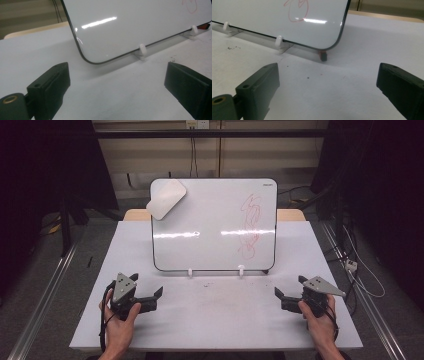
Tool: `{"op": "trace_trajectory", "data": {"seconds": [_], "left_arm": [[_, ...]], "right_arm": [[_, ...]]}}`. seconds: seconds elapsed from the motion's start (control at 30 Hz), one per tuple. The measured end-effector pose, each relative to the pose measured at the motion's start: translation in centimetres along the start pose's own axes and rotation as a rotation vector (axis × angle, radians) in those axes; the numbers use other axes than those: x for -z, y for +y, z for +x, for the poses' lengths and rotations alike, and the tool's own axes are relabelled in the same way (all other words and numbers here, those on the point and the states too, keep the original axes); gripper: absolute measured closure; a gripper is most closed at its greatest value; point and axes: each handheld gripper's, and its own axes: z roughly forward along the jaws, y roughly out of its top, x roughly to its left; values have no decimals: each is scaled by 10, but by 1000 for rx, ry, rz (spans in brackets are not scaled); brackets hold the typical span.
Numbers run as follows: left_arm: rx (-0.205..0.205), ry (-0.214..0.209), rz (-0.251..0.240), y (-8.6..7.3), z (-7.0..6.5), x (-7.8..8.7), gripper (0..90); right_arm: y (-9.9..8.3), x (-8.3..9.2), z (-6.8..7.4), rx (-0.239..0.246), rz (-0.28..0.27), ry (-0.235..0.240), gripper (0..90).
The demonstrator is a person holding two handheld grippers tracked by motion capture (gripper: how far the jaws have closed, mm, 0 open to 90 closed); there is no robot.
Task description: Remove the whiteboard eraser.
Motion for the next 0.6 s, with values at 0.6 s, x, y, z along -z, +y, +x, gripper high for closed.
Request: {"op": "trace_trajectory", "data": {"seconds": [0.6], "left_arm": [[-18, -46, 33, 28, 5, -15, 71]], "right_arm": [[0, -5, 1, -5, 17, 16, 43]]}}
